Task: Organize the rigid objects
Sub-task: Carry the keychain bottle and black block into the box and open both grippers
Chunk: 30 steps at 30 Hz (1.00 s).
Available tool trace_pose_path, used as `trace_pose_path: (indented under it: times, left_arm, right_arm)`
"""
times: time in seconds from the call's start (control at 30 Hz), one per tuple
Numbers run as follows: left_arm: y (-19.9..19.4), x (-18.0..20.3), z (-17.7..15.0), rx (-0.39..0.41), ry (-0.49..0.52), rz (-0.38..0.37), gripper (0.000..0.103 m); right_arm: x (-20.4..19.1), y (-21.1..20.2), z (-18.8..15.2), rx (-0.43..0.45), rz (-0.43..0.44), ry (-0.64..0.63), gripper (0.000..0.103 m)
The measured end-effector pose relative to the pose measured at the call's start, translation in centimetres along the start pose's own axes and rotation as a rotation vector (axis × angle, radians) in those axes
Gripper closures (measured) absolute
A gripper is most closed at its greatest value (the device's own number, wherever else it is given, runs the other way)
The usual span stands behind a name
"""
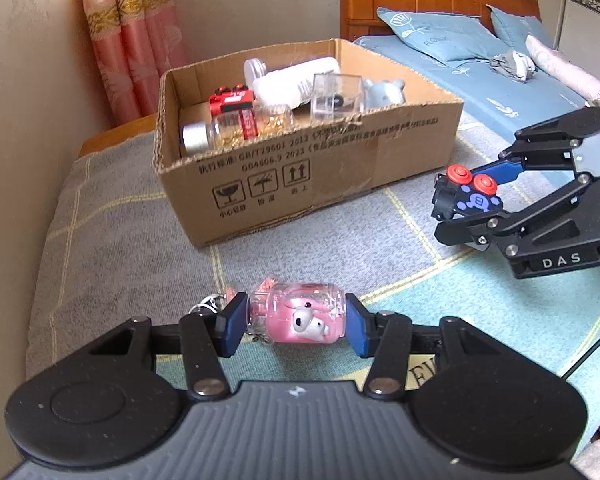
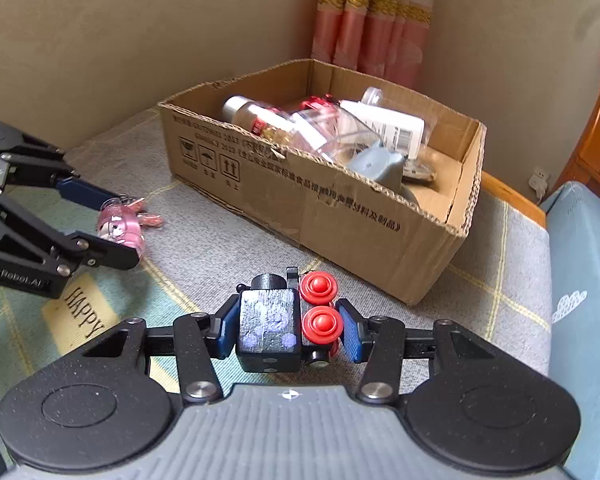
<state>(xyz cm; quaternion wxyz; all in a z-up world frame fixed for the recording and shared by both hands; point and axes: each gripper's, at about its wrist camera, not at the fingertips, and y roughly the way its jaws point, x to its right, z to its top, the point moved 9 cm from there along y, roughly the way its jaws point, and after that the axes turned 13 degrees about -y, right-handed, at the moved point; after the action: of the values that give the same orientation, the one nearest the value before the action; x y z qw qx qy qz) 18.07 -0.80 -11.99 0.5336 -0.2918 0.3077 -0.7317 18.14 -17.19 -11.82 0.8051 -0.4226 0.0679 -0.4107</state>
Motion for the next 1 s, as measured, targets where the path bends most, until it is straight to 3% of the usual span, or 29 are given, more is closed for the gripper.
trace_pose_path:
  times: [0.27,0.6,0.8,1.0]
  left_arm:
    - [-2.7,0.4,3.1,0.035,0.01,-0.017,0.054]
    - [-4.9,1.6,11.0,0.137,0.066,-0.014,0.053]
    - [-2.8,0.6,16.7,0.178,0.047,0.032,0.053]
    - [1.6,-1.4,18.5,0.155,-0.032,0.086,0.053]
  right_arm:
    - [1.1,-3.5,1.8,0.051,-0.005,-0.036,0.048]
    - [3.9,-6.2,4.5,0.129,-0.052,-0.028,0.048]
    - [6.1,-6.6,5.9,0.156,-0.08,0.011,0.048]
    - [7.5,-6.3,6.4,0.164,-0.086,0.049,0.048]
